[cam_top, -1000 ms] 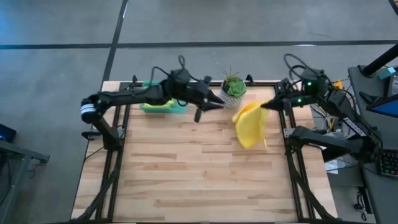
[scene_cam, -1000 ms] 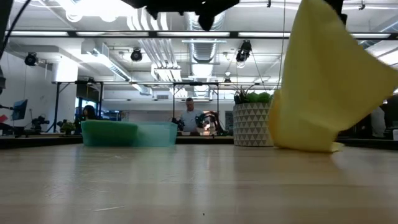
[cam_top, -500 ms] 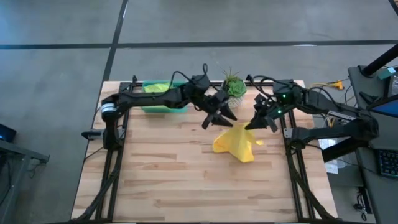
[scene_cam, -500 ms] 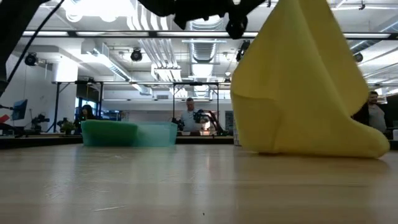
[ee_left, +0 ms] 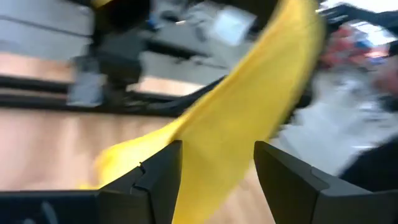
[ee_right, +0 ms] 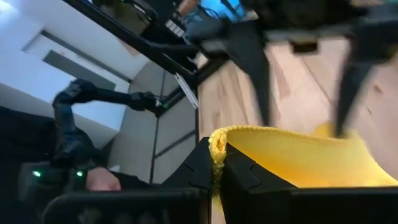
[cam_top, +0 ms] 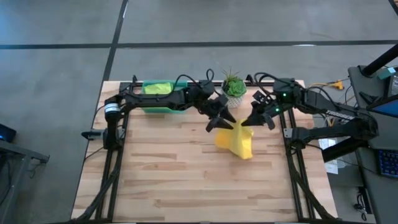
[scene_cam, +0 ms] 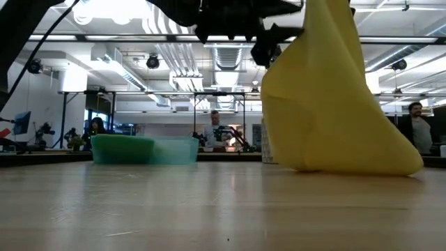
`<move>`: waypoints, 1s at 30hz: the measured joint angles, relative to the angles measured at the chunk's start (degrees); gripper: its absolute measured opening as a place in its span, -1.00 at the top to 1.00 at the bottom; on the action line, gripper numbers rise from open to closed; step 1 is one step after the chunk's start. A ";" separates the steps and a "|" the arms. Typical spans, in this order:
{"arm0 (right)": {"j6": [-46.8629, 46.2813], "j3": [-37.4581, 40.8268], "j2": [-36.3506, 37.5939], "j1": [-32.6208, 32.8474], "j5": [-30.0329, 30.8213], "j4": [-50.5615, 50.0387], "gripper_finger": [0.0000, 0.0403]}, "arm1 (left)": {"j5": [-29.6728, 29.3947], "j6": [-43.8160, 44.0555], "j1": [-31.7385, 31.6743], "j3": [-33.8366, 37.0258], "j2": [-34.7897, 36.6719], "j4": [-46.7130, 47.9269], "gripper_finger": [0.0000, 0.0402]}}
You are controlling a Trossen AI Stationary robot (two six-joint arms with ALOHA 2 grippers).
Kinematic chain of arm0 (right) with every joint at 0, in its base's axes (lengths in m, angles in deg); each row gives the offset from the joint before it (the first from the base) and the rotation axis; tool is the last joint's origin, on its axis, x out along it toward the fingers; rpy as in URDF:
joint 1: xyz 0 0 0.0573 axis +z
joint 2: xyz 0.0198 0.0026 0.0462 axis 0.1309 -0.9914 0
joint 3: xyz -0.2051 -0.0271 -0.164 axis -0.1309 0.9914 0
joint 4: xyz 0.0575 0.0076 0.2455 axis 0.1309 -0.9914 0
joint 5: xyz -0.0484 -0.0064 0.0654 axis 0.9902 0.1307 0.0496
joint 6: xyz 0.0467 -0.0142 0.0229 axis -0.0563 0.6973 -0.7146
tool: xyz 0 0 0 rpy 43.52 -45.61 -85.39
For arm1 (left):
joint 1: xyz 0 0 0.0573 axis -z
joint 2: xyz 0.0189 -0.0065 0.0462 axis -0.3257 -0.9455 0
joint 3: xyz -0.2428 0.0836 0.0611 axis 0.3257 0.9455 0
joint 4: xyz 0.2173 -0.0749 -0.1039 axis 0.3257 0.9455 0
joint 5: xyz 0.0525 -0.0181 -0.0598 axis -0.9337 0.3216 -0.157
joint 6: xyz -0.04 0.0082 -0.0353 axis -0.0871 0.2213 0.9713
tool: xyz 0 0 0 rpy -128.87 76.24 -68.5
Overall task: Fold microfiber towels
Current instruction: Fold the yellow microfiber cloth
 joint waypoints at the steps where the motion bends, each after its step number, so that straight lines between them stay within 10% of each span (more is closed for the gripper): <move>1: -0.36 -0.02 0.10 0.00 -0.01 0.70 0.96 | -2.46 -0.97 0.00 0.02 0.00 1.29 0.07; 18: -3.90 -0.02 0.64 1.56 -0.48 2.11 0.96 | -23.03 -5.14 -0.01 0.76 0.25 4.88 0.07; 30: -3.90 -0.02 0.68 2.89 -0.48 2.50 0.96 | -18.34 -8.25 0.07 6.90 0.15 4.91 0.07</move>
